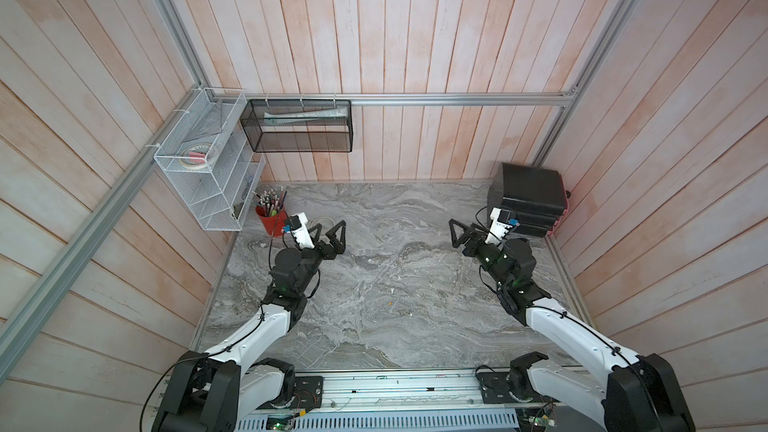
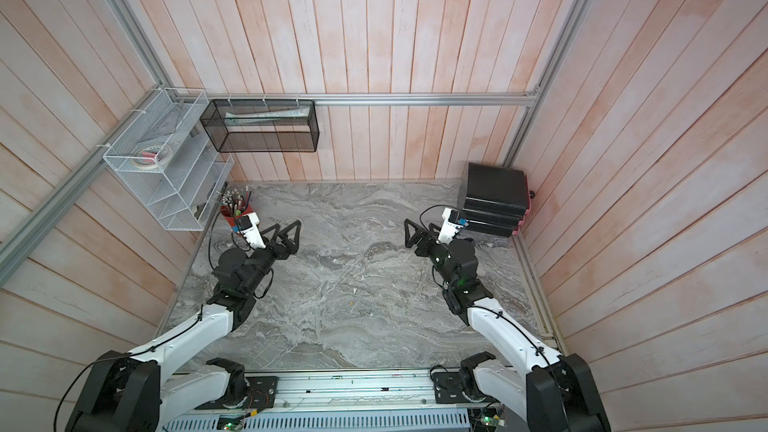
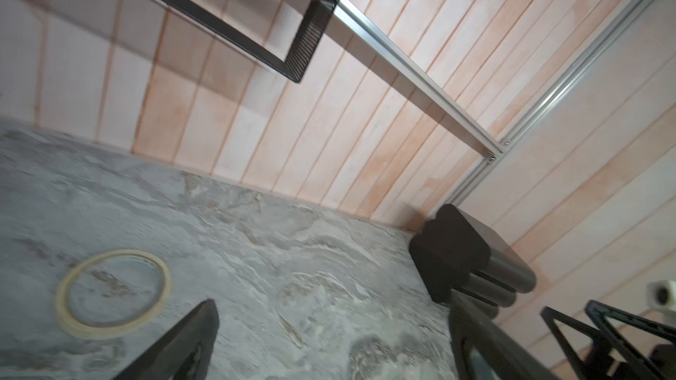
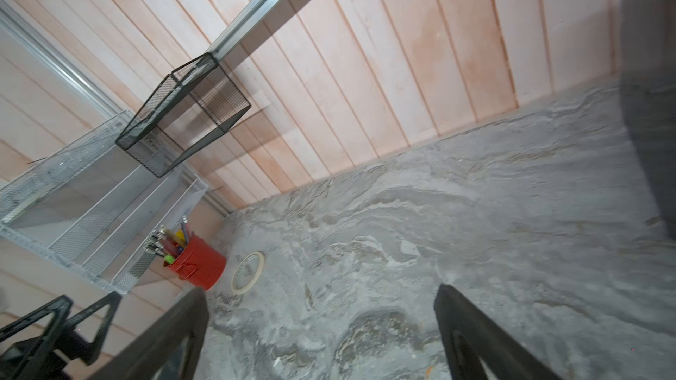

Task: Take the sponge out of the drawer
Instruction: Move the storage box to the center of the board.

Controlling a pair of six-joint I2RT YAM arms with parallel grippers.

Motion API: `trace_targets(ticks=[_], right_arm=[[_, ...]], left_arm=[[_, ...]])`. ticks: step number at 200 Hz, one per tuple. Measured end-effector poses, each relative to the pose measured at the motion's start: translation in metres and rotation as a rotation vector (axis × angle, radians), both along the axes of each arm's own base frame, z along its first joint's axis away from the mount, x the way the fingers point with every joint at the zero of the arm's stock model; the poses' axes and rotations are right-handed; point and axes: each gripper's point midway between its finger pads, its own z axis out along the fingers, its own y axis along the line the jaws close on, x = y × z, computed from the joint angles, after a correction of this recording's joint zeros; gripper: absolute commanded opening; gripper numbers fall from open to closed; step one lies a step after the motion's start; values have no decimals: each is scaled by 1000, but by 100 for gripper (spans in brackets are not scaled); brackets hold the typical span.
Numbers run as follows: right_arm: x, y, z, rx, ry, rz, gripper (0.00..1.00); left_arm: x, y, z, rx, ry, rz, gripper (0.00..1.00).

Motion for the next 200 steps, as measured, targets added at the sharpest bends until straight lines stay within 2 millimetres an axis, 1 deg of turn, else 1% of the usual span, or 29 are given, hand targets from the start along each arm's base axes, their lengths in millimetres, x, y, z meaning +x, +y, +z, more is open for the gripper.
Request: trace_targets(ticks=[13,39,52,61,75,90,108,117,126,135,149,176,185,200], right_arm=[[-3,10,-2,36,0,36,98],[-9,26,-18,78,11,114,98],[-11,33,-24,95,16,154,98],[-11,36,-25,106,20,170,98],[-11,37,-22,125,16,177,98],[-10,35,-17,145,1,168,98],[-4,29,-19,154,11,144,98],[2,23,-22,150,24,124,98],[7,17,-25,144,35,98,98],[10,12,-28,137,42,75,98],[12,6,-32,115,47,42,98],[14,-8,-39,39,66,-40,98],[15,-16,-38,7,65,-82,98],[19,-32,-29,-51,53,-169,98]], left_arm=[[-3,-17,-7,-53,38,-68,100],[-5,-36,-21,-119,108,-162,100],[-8,-44,-22,-149,111,-209,100],[-12,-48,-20,-177,88,-250,100],[-22,-54,-19,-219,44,-314,100],[-33,-56,-24,-257,21,-379,100],[-34,-57,-27,-285,19,-433,100],[-28,-61,-24,-290,13,-458,100],[-18,-65,-19,-293,-8,-472,100],[-7,-68,-11,-294,-43,-481,100],[10,-73,-7,-301,-77,-489,100],[41,-84,-12,-303,-80,-492,100],[48,-85,-15,-294,-71,-475,100],[55,-83,-18,-265,-49,-428,100]])
